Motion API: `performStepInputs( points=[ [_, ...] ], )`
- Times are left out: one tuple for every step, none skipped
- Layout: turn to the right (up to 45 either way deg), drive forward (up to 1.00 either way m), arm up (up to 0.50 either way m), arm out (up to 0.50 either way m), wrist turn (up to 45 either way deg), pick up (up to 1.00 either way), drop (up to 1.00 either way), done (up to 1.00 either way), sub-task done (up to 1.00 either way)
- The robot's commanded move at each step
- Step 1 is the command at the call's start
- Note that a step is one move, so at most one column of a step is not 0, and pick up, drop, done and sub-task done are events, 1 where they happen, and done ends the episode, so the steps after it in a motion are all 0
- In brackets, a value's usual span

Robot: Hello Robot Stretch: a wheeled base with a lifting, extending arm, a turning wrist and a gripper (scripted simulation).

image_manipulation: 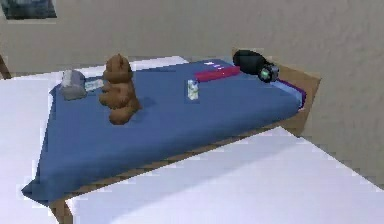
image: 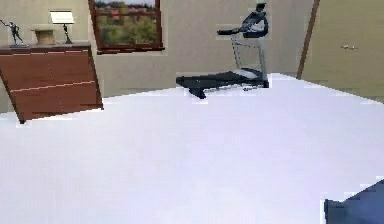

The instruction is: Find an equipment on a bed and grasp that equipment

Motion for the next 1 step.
performStepInputs(
  points=[
    [0.0, 0.85, 0.00, 0.00, 0.0, 0.00, 0.00, 0.00, 0.00]
  ],
)
